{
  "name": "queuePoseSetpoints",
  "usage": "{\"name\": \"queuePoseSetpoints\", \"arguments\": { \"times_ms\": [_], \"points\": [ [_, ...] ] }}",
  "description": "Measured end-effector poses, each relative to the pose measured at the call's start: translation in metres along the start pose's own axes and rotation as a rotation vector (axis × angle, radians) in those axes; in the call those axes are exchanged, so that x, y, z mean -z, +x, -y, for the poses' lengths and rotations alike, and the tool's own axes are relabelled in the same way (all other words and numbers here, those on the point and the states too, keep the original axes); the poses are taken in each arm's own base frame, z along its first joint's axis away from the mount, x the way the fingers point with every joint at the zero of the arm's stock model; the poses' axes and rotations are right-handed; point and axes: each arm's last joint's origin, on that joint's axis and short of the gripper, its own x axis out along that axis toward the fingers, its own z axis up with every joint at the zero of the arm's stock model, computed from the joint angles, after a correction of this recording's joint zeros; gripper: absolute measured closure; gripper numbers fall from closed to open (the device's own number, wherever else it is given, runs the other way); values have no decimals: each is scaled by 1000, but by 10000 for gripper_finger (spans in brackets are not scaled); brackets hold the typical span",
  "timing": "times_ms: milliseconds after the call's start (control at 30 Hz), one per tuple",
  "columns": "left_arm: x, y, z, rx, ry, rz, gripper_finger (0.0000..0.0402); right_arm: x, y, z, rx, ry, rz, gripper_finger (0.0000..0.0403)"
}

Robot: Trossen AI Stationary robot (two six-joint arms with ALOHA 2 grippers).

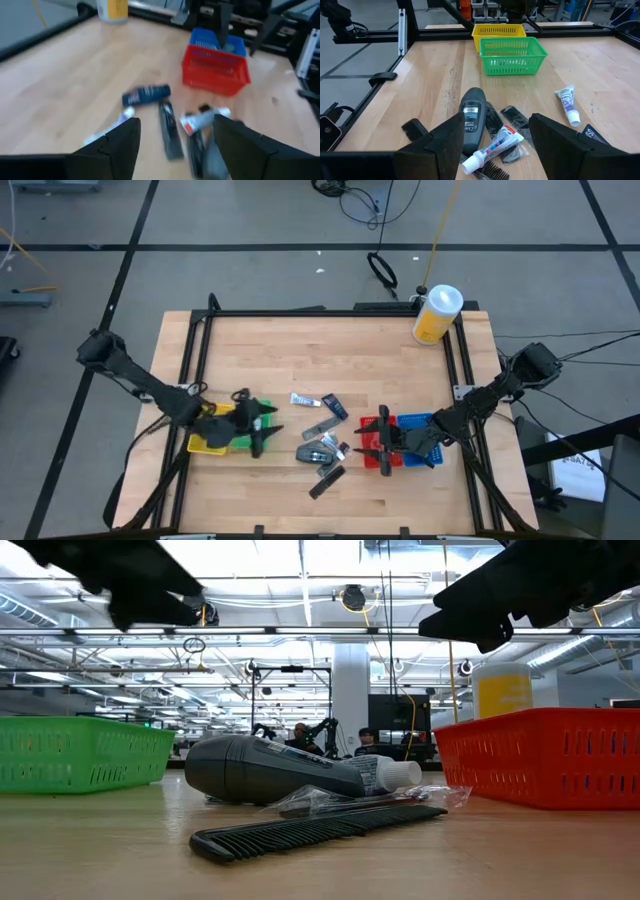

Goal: Pick & Place Travel size toiletries
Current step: Put the white toothpaste into the green bin

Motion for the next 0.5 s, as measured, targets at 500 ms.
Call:
{"name": "queuePoseSetpoints", "arguments": {
  "times_ms": [500],
  "points": [
    [25, 93, -7, 96, 141, 60, 178, -12, 26, 1, 5, 96, -8, 188]
  ]
}}
